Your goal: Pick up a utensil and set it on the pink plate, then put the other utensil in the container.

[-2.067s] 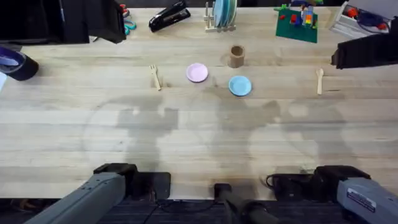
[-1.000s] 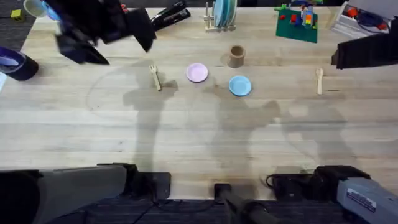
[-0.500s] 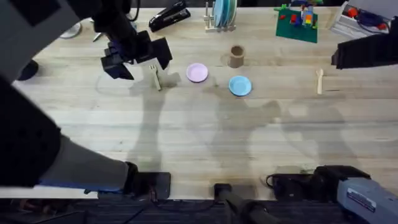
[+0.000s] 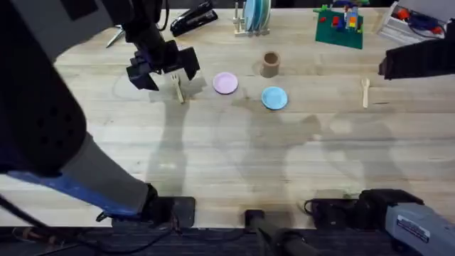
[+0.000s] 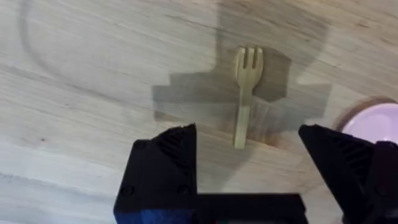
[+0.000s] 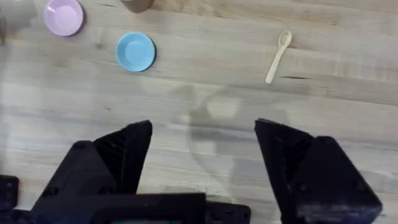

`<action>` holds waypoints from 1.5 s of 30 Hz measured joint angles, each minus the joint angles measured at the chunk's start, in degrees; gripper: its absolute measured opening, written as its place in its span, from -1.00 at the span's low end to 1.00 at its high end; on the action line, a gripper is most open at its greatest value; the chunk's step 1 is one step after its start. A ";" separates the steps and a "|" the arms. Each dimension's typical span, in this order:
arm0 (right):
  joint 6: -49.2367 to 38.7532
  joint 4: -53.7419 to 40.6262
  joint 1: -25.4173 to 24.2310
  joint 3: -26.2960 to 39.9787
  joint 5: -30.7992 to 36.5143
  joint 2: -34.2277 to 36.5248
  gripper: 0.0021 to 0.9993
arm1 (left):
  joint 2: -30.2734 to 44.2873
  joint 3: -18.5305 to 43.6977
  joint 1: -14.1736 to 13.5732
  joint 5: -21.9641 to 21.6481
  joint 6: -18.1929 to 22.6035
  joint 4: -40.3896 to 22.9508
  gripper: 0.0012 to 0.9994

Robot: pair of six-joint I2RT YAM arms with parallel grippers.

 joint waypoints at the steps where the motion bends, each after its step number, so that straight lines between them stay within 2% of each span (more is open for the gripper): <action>1: 0.00 0.00 0.00 0.00 0.00 0.00 0.99 | 0.65 0.00 0.00 0.00 0.00 0.24 0.99; 12: 0.00 0.00 0.00 0.00 0.00 0.00 0.99 | 6.29 0.00 0.00 -1.55 0.02 3.27 0.99; 26: 0.00 -0.02 0.00 0.00 0.00 0.01 0.99 | 6.49 0.04 0.00 -1.46 -0.01 3.31 0.96; 28: 0.00 -0.02 0.00 0.00 0.00 0.02 0.99 | 6.50 0.04 -0.02 -1.27 -0.15 3.42 0.79; 29: 0.00 -0.02 0.00 0.00 0.00 0.02 0.99 | 6.49 0.04 -0.09 -1.27 -0.22 3.51 0.63; 34: 0.00 -0.02 0.00 0.00 0.00 0.00 0.99 | 6.53 0.07 -0.13 -1.29 -0.57 3.70 -0.39; 36: 0.00 -0.02 0.00 0.00 0.00 0.00 0.99 | 6.54 0.07 -0.13 -1.30 -0.48 3.71 -0.76; 37: 0.00 -0.02 0.00 0.00 0.00 0.00 0.99 | 6.52 0.15 -0.11 -1.33 -0.43 3.66 -0.87; 45: 0.00 -0.02 0.00 0.00 0.00 0.01 0.99 | 6.54 0.25 -0.13 -1.36 -0.57 3.51 -0.91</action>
